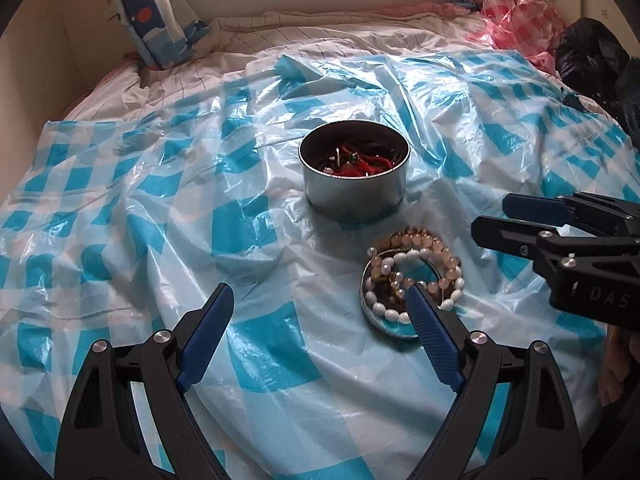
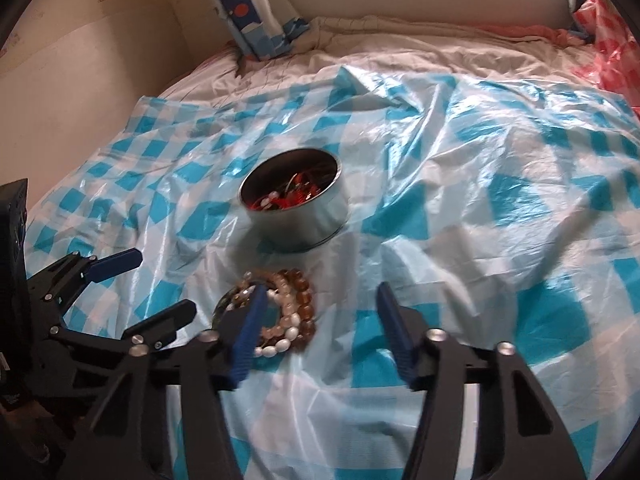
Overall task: Organize jewelry
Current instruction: 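Move both open tools back to the remaining bracelets on the round tray, then grasp the pink bead bracelet with the right tool while the left tool grasps the silver bangle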
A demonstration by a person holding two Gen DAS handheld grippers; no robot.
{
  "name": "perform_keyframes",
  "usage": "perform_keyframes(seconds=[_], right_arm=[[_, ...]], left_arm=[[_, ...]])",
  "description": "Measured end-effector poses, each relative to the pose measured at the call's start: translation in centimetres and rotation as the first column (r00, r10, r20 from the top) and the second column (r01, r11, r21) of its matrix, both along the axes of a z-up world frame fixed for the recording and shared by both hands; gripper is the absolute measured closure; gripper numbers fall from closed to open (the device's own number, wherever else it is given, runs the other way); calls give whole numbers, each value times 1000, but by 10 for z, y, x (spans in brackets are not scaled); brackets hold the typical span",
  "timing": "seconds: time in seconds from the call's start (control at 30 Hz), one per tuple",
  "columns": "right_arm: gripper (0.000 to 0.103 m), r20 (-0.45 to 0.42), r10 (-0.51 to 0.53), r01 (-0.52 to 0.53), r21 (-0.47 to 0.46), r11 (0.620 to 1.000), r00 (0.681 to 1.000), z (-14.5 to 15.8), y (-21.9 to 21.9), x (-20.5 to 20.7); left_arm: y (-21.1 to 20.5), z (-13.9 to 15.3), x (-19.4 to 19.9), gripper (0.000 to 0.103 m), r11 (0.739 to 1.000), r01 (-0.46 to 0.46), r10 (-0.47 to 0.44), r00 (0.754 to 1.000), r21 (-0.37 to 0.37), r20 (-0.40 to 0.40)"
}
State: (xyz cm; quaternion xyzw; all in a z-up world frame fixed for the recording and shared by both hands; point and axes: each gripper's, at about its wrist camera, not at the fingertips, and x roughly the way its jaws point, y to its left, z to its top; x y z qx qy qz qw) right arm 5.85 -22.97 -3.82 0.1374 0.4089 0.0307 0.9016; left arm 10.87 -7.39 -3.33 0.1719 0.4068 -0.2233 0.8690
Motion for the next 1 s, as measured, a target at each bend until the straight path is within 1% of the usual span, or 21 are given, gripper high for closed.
perform_keyframes(seconds=[0.17,0.3,0.5,0.67,0.73,0.87,0.93,1.0], right_arm=[[54,5,44,-44,-20,999,999,-1,13,3],[54,-9,51,-51,-26,998,999,-7,18,9],[54,-31,55,-56,-34,998,998,-14,23,19],[55,-49,59,-61,-43,997,997,-21,27,28],[64,-62,65,-68,-43,997,996,-24,28,30],[75,-80,72,-76,-47,996,994,-28,30,33],[91,-85,73,-77,-46,996,994,-29,29,33],[95,-85,73,-77,-47,996,994,-29,29,33]], left_arm=[[2,-1,-1,19,1000,-1,1,1000,2,0],[3,-1,-1,19,1000,2,-2,1000,5,-1],[5,-3,-3,19,1000,3,-3,1000,31,1],[8,-3,-1,19,999,-3,3,1000,32,-4],[8,-2,0,19,1000,-2,2,1000,28,-6],[5,-3,-1,19,1000,6,-6,1000,28,-9],[3,-4,-1,19,1000,11,-10,1000,27,-10],[2,-5,-1,19,1000,11,-10,1000,26,-13]])
